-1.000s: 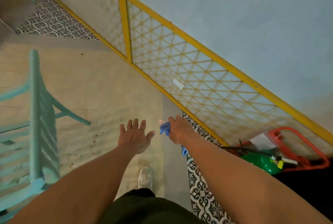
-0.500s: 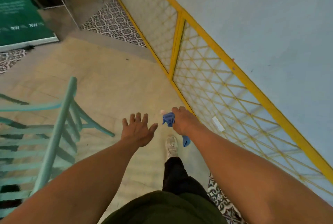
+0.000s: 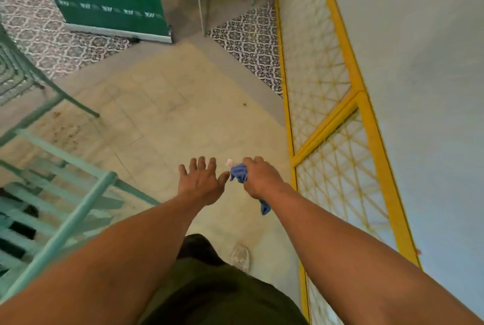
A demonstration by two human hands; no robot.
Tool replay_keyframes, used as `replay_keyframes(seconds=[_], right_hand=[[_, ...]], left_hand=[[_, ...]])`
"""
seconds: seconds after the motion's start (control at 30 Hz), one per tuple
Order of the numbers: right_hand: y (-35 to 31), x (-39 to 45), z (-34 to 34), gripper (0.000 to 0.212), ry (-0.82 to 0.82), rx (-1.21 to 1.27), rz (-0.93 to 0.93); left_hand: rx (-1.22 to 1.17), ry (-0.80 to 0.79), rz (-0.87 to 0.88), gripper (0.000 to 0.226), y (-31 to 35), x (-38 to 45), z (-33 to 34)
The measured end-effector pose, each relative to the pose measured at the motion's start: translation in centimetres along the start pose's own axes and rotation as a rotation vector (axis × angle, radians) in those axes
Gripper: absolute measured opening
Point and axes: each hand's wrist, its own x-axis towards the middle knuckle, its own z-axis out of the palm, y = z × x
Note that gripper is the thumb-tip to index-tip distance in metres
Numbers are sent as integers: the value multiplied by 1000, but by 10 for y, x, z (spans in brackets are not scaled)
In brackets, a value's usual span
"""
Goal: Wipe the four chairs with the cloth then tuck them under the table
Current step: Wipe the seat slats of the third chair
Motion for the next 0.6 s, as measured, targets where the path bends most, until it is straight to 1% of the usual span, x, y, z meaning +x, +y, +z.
replay_keyframes(seconds=[0.13, 0.27, 0.43, 0.53, 0.6], right_hand=[[-13, 66, -36, 45, -27, -53, -91], [-47, 140, -62, 48, -54, -138, -160], [-121, 231, -90, 46, -109, -255, -259], [-176, 275, -103, 43, -153, -359, -364], [-218, 300, -108, 43, -194, -414, -443]], left_hand=[[-70, 48, -103, 71, -17, 55, -29], [-147, 62, -185, 71, -51, 109, -47], [-256, 21, -324, 70, -119, 172, -62], [-342, -6, -429, 70, -159, 195, -73], [-398, 4, -512, 69, -186, 203, -81]])
